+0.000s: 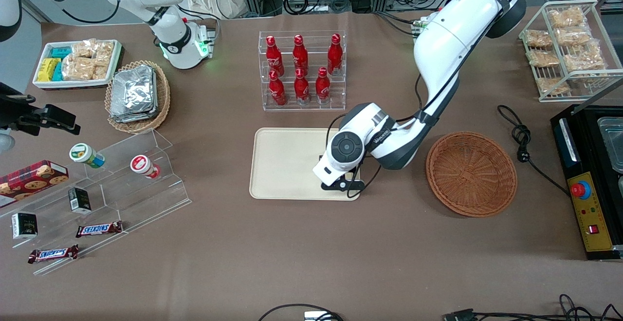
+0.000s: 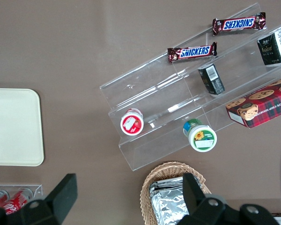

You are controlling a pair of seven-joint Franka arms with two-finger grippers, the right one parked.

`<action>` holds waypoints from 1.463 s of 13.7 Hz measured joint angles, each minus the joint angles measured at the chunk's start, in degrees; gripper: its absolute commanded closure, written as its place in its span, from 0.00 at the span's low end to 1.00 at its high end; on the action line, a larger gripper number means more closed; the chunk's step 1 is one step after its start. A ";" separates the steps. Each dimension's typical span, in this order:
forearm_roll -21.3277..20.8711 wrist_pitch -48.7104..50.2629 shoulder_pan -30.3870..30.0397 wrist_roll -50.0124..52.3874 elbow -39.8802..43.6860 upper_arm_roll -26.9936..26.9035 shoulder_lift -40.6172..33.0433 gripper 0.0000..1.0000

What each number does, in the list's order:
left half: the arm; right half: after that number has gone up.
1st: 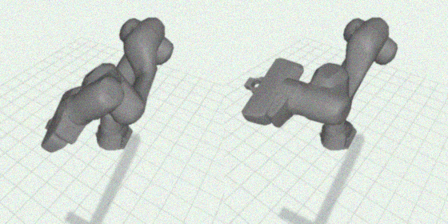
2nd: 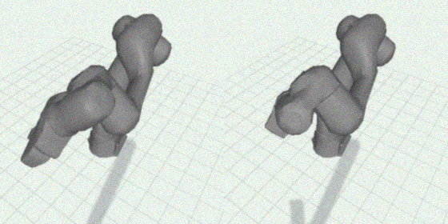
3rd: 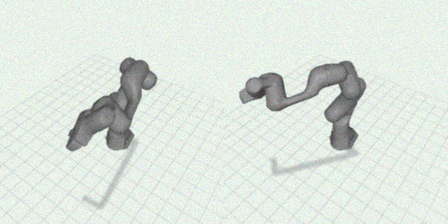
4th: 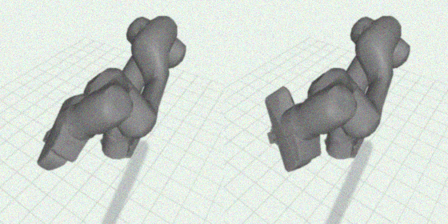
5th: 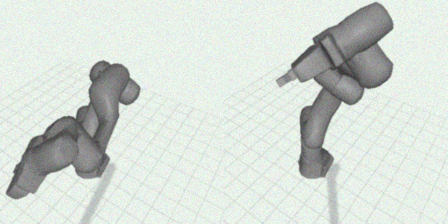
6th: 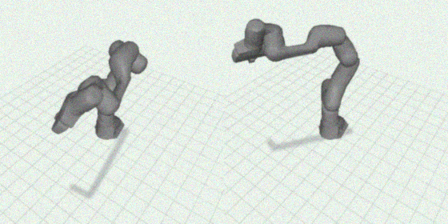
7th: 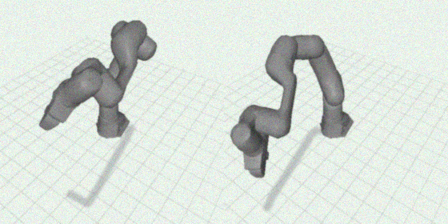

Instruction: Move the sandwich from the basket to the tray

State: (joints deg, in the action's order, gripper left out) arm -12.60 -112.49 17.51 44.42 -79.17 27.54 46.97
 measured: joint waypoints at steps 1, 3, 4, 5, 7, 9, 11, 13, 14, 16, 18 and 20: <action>0.00 0.02 -0.18 0.06 0.47 -0.02 -0.44 0.00; 0.00 0.26 -0.92 0.14 1.16 -0.11 -2.00 0.00; -0.01 0.53 -1.47 0.14 1.52 -0.13 -3.19 0.00; -0.02 1.25 -2.16 0.15 1.81 -0.17 -4.79 0.00; -0.02 5.13 -4.72 0.15 2.27 -0.23 -9.69 0.00; 0.30 9.06 -8.33 0.10 2.19 -0.22 -15.03 0.00; 1.52 11.06 -12.25 -0.99 0.33 -0.22 -20.55 0.00; 4.41 11.53 -14.78 -6.10 -4.27 -1.65 -26.84 0.00; 6.03 11.59 -14.95 -9.77 -7.29 -4.11 -30.30 0.00; 9.22 11.62 -14.97 -18.60 -13.49 -10.17 -37.00 0.00; 10.25 12.22 -14.77 -26.34 -17.71 -15.47 -41.89 0.00; 10.41 14.09 -14.33 -32.09 -19.09 -19.60 -44.57 0.00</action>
State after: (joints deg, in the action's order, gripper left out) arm -2.19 -98.40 3.18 12.33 -98.26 7.95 2.41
